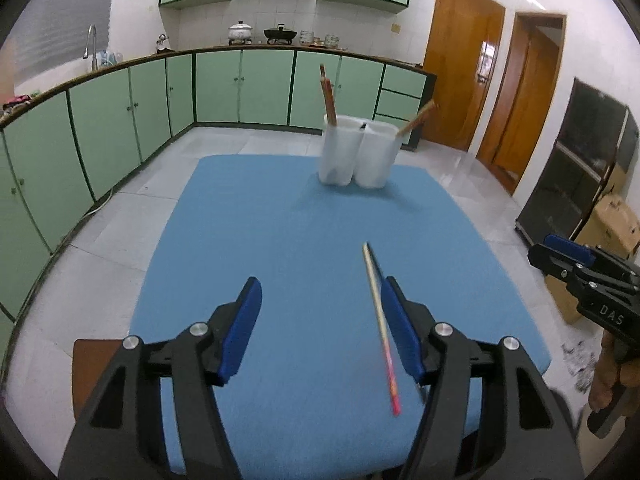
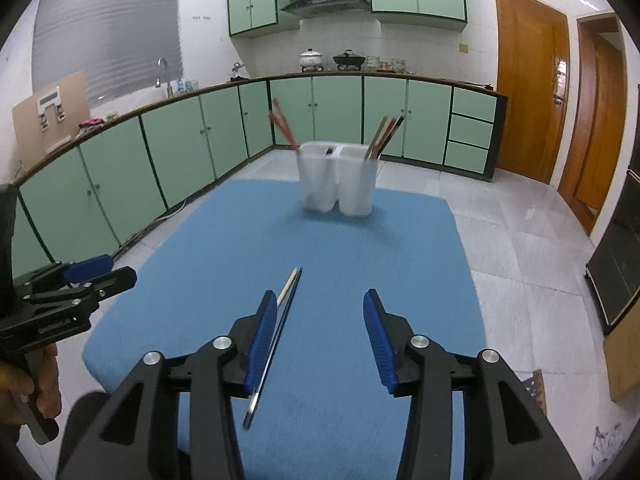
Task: Organize utensils
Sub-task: 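Withdraw both open tools back over the last two chopsticks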
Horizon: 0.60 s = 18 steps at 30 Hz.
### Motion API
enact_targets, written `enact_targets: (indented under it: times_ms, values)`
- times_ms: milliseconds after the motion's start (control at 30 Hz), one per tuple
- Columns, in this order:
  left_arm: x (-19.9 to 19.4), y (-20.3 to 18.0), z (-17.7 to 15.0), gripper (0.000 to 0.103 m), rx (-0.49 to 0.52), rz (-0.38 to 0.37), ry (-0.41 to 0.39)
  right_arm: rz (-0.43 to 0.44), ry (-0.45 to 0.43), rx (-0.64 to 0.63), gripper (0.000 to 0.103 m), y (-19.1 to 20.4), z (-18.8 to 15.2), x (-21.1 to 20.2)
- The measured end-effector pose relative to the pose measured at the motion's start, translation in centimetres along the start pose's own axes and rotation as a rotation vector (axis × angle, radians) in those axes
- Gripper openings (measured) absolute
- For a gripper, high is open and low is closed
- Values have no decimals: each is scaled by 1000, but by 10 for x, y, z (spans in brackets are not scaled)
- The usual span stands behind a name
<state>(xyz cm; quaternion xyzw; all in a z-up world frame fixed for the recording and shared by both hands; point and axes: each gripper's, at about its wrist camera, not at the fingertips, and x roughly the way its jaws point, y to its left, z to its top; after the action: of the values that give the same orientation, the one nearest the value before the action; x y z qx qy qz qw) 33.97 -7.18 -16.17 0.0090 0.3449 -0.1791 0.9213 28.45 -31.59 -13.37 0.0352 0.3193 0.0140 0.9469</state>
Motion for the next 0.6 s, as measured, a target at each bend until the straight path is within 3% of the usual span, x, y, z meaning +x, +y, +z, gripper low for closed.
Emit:
enact_targets:
  times_ms: [133, 267, 467, 600]
  values:
    - [-3, -2, -37, 61, 36, 28, 6, -1, 3, 14, 45, 11, -36, 7]
    - [0, 2, -64, 61, 46, 54, 13, 24, 60, 43, 45, 23, -82, 28]
    - [3, 16, -75, 61, 11, 78, 17, 49, 101, 5, 43, 47, -128, 51]
    - [5, 27, -75, 61, -15, 83, 23, 48, 93, -27, 43, 54, -131, 58]
